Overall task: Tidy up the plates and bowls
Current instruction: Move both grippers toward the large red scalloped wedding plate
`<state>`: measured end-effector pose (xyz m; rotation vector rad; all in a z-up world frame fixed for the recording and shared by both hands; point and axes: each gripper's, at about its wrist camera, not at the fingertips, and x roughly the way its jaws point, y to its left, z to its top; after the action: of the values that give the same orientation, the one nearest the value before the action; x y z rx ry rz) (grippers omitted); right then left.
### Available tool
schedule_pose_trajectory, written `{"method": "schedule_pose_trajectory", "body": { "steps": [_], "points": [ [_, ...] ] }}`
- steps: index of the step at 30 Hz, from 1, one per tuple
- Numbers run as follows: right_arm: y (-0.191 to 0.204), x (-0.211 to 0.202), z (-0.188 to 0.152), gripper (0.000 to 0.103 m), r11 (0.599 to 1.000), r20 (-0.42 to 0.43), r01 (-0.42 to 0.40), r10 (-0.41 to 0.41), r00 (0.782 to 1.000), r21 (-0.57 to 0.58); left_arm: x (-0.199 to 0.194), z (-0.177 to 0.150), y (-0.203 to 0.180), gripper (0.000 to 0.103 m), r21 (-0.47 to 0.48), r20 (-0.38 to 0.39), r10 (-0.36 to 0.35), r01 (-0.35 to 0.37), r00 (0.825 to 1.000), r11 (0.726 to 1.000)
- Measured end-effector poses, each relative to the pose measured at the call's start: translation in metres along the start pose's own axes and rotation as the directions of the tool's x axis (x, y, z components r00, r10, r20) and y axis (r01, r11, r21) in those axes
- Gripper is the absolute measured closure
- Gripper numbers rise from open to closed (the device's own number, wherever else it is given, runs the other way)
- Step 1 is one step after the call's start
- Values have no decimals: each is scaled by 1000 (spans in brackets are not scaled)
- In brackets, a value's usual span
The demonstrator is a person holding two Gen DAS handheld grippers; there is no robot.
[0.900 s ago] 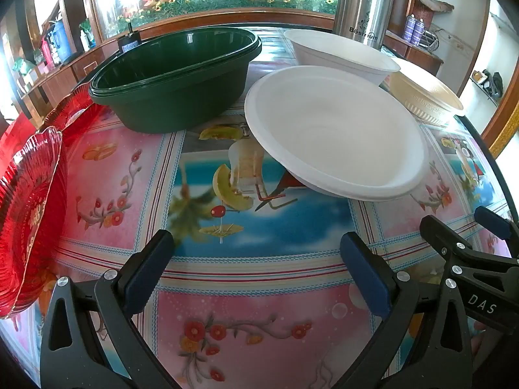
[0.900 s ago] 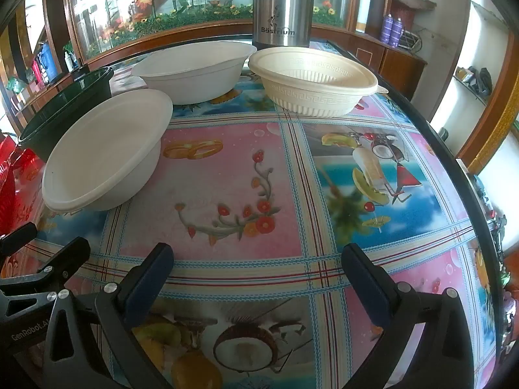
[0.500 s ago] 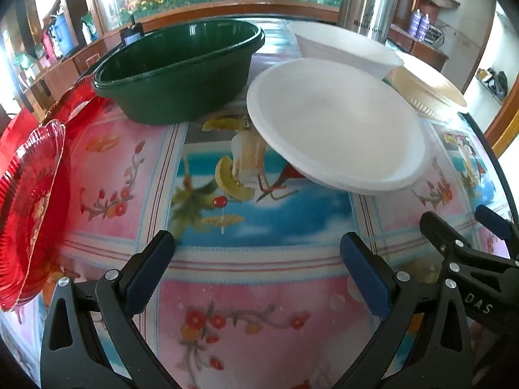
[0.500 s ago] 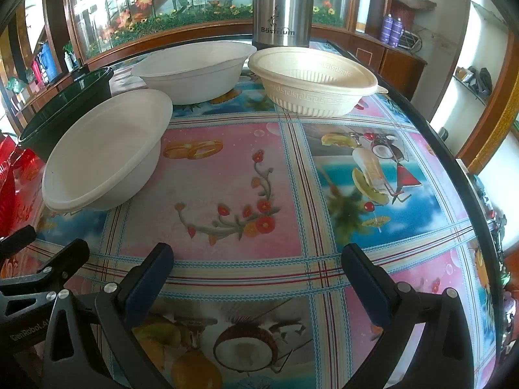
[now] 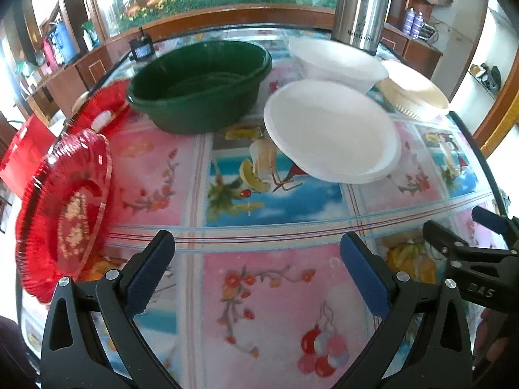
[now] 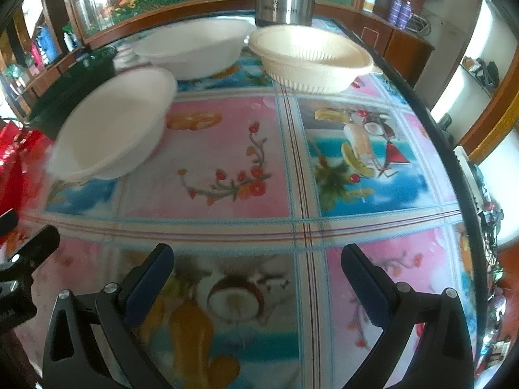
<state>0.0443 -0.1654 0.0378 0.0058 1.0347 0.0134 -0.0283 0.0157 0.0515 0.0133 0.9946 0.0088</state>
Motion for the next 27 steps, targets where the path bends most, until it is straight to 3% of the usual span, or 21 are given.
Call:
{"method": "schedule_pose_trajectory", "body": {
  "steps": [12,27],
  "points": [
    [68,-74,17,0,984,120,-118,134,984,-136,-42,20,53,0,-56,32,38,-36,999,998],
    [169,-71,41,1,936,94,-234,266,959,-264,-49,17,150,0,-153,41,120,-113,992,982]
  ]
}}
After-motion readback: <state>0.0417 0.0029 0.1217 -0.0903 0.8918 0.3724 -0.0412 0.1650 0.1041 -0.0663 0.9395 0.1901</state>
